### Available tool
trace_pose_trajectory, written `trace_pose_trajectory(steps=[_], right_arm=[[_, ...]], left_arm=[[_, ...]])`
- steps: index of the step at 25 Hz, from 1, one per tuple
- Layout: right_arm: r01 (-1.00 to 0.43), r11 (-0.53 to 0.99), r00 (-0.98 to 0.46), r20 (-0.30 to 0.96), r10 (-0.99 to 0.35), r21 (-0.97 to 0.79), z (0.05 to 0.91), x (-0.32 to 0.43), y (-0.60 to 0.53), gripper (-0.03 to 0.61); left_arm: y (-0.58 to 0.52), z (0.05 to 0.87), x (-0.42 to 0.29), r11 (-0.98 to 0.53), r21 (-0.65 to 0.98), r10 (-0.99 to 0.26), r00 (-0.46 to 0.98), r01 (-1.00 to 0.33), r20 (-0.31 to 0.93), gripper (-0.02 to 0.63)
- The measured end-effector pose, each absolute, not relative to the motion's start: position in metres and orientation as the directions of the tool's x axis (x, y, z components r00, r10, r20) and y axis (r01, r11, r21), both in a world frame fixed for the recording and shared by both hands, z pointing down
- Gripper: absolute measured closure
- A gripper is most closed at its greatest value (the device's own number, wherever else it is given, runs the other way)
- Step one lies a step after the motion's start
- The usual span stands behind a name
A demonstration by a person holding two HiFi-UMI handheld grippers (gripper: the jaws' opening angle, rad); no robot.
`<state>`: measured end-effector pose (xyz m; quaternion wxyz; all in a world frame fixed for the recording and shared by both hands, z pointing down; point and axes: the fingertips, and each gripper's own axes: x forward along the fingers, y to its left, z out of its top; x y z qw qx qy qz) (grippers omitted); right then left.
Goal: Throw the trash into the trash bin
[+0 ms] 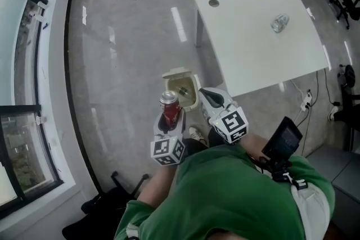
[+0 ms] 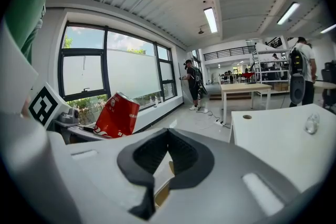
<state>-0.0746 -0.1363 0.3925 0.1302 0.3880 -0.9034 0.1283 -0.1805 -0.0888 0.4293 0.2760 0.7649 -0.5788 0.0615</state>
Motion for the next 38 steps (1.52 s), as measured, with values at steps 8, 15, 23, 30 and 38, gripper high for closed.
trace_pose_trajectory(steps=[8, 15, 23, 30, 38], right_arm=[[-0.712, 0.685, -0.68, 0.39, -0.62, -0.153, 0.43, -0.084, -0.147, 0.575], [-0.7, 0.692, -0.681, 0.459, -0.571, -0.176, 0.473, -0.092, -0.152, 0.575], [-0.683, 0.705, -0.678, 0.526, -0.513, -0.193, 0.525, -0.097, -0.154, 0.575], [-0.671, 0.708, -0.674, 0.577, -0.461, -0.218, 0.569, -0.1, -0.15, 0.575], [-0.66, 0.713, -0.666, 0.624, -0.409, -0.237, 0.628, -0.102, -0.149, 0.575]], left_arm=[[-0.101, 0.47, -0.179, -0.138, 0.352, -0.806, 0.312, -0.926, 0.503, 0.337], [-0.107, 0.507, -0.18, -0.122, 0.34, -0.769, 0.306, -0.932, 0.561, 0.337], [-0.11, 0.554, -0.178, -0.118, 0.317, -0.722, 0.3, -0.941, 0.623, 0.337], [-0.104, 0.597, -0.178, -0.089, 0.317, -0.67, 0.292, -0.944, 0.683, 0.337], [-0.104, 0.658, -0.175, -0.086, 0.302, -0.601, 0.292, -0.949, 0.744, 0.337]])
